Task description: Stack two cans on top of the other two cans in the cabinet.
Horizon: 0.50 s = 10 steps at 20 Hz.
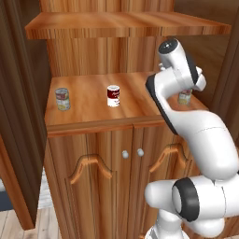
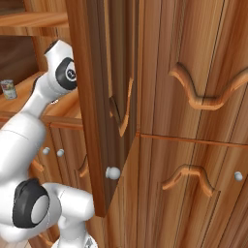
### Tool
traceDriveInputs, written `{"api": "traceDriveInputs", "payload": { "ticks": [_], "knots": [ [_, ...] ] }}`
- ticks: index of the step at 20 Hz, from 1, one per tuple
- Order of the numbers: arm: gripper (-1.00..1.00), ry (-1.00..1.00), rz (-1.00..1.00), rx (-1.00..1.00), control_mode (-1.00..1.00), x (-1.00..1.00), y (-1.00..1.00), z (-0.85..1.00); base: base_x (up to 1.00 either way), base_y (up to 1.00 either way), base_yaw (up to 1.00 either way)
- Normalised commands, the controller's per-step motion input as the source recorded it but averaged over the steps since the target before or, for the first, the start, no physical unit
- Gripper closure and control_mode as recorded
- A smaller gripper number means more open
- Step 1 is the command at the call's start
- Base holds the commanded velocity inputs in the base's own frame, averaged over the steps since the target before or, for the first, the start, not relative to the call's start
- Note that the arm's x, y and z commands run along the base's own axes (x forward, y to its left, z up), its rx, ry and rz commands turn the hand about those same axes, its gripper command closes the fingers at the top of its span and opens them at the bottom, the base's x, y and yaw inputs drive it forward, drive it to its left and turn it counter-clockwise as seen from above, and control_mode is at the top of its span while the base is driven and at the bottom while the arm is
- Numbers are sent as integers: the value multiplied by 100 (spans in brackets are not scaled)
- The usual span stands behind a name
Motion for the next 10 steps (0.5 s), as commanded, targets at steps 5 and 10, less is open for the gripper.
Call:
{"api": "traceDriveInputs", "payload": {
  "ticks": [5, 10],
  "knots": [
    [-100, 0, 0, 0, -100, -23, 23, 0, 0, 0, 0],
    [-100, 0, 0, 0, -100, -26, 44, 0, 0, 0, 0]
  ]
}}
